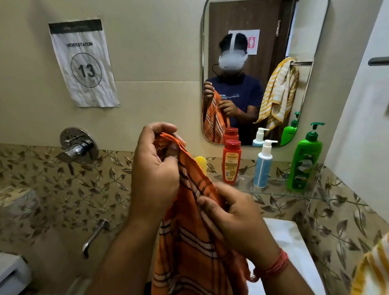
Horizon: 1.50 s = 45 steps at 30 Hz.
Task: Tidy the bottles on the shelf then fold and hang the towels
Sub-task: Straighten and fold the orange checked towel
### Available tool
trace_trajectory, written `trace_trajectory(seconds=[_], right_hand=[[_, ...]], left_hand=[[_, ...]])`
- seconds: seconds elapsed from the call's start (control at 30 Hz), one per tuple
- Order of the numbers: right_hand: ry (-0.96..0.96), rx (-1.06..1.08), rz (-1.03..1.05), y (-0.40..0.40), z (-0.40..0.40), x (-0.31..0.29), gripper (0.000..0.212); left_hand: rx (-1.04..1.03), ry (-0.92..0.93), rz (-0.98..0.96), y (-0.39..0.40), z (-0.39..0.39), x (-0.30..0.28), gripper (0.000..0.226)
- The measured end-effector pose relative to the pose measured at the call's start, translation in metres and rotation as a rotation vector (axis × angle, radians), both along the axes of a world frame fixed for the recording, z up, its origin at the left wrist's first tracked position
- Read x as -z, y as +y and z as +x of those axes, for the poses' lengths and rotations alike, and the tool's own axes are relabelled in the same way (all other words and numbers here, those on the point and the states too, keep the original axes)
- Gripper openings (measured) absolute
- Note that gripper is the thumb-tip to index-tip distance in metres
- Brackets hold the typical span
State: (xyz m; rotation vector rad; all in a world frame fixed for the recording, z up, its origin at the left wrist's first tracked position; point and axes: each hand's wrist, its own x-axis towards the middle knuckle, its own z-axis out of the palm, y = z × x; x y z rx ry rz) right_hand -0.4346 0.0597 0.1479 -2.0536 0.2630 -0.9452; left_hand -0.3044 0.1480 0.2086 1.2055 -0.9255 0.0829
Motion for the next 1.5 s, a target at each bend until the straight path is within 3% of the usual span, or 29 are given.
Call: trace_trajectory(seconds=[0.07,0.13,0.2,0.3,0.57,0.7,0.83,0.97,1.13,1.43,1.5], right_hand=[[0.148,-0.230,0.371,-0.002,0.002,0.003,0.029],[0.271,-0.319,0.518,-0.005,0.004,0.005,0.034],[0.338,-0.272,0.476,-0.006,0.007,0.010,0.031],[0.346,0.013,0.285,-0.014,0.010,0.016,0.020],[0.043,0.369,0.025,-0.009,0.004,0.024,0.053],[0.020,0.298,0.054,-0.012,0.000,0.023,0.041],[0.064,0.023,0.212,-0.009,0.001,0.028,0.061],[0.078,-0.117,0.394,-0.007,0.002,0.034,0.043],[0.233,-0.319,0.634,-0.014,-0.001,0.052,0.026],[0.561,-0.115,0.390,-0.034,-0.008,0.086,0.036],[0.592,-0.012,0.271,-0.044,-0.014,0.085,0.020]], left_hand=[[0.074,-0.032,0.033,0.000,-0.006,-0.001,0.042],[0.141,-0.049,0.069,0.002,-0.010,0.001,0.045],[0.151,-0.044,0.076,0.004,-0.010,0.002,0.046],[0.124,0.013,0.024,0.005,-0.004,0.005,0.046],[-0.070,0.077,-0.103,0.002,0.009,0.008,0.041],[-0.123,0.082,-0.102,0.003,0.012,0.011,0.039],[-0.158,0.075,-0.094,-0.001,0.015,0.011,0.037],[-0.165,0.079,-0.099,-0.004,0.016,0.011,0.032],[-0.205,0.071,-0.151,-0.002,0.018,0.005,0.031],[-0.369,0.082,-0.287,0.007,0.038,-0.009,0.043],[-0.394,0.090,-0.285,0.009,0.043,-0.008,0.044]])
